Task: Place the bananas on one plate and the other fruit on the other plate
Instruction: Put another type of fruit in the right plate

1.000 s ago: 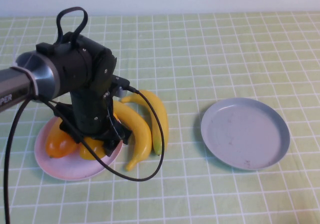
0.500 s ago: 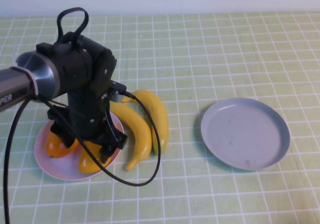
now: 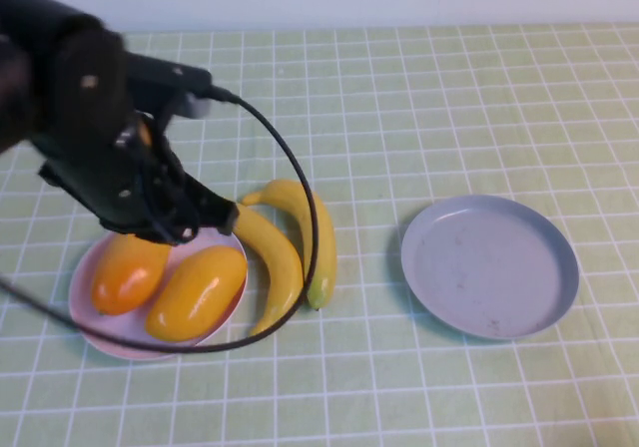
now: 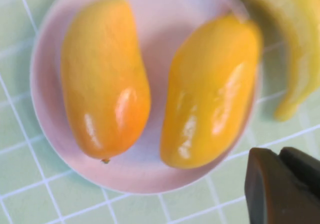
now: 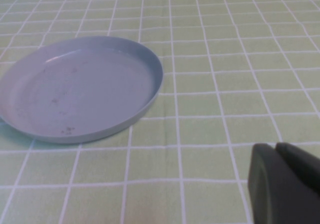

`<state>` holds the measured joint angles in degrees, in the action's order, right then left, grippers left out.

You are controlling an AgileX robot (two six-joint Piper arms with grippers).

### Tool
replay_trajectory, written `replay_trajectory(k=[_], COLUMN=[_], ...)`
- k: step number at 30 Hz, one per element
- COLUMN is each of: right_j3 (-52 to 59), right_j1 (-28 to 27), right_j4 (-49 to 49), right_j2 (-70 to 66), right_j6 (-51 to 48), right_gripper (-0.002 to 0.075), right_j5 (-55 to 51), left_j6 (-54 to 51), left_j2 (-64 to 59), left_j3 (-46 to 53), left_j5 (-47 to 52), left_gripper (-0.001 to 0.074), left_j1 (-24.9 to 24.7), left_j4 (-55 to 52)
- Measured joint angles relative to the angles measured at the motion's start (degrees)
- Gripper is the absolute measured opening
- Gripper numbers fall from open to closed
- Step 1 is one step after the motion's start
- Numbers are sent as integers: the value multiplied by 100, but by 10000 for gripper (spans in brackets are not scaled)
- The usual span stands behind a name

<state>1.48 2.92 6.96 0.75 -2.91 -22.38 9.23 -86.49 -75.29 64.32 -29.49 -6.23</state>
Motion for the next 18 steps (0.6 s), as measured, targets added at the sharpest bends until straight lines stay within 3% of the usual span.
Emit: replay_trajectory(k=[12,18], right_j3=[0,0], right_j1=[0,0], right_j4=[0,0], right_j2=[0,0], right_j6=[0,0], right_gripper=[-16,-16], right_j5=[0,0], left_j6=[-15,-24], left_j2=[3205,4094], left_j3=[2394,3298], left_j5=[-1905,-1989], left_gripper=[3,3], left_j1=[0,0], left_j4=[62,-73])
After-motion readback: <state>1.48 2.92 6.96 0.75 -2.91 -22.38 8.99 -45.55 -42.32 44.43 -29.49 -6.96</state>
